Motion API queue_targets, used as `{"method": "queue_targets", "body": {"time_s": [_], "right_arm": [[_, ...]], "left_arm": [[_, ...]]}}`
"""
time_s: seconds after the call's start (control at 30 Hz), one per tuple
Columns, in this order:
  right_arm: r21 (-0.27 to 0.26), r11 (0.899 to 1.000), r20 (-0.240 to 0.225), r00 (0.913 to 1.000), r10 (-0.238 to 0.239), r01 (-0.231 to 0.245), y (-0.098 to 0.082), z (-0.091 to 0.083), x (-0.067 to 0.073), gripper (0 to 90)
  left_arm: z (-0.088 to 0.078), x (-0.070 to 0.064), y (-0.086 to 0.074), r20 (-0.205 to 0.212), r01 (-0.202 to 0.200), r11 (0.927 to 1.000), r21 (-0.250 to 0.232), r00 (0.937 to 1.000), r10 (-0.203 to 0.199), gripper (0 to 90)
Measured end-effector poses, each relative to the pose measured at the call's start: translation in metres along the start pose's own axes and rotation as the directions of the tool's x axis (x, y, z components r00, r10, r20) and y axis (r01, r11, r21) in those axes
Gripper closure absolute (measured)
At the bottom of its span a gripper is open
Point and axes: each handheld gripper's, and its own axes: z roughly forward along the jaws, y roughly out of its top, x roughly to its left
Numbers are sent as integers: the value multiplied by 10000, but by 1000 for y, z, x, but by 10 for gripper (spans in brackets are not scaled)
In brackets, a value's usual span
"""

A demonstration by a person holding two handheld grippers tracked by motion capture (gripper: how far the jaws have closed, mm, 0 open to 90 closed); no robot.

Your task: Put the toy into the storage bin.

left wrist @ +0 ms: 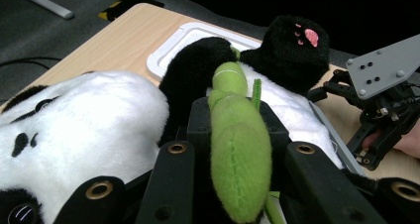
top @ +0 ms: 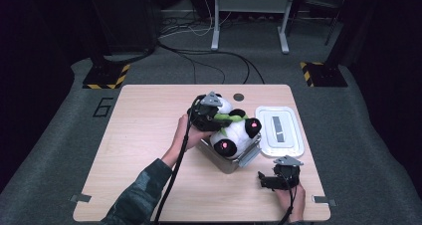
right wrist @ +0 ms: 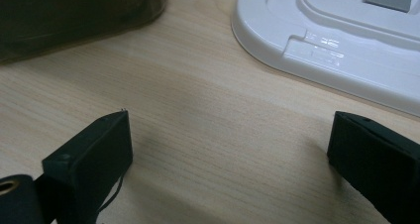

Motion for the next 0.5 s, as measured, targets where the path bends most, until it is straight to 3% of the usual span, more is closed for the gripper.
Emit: {"method": "queue_targets", "body": {"time_s": [0.5], "right_arm": [[1, 10000, 13, 10000, -3, 3, 0, 0, 0, 28]], "left_arm": [[6, -2, -11, 139, 207, 9997, 133, 9997, -209, 741]]}}
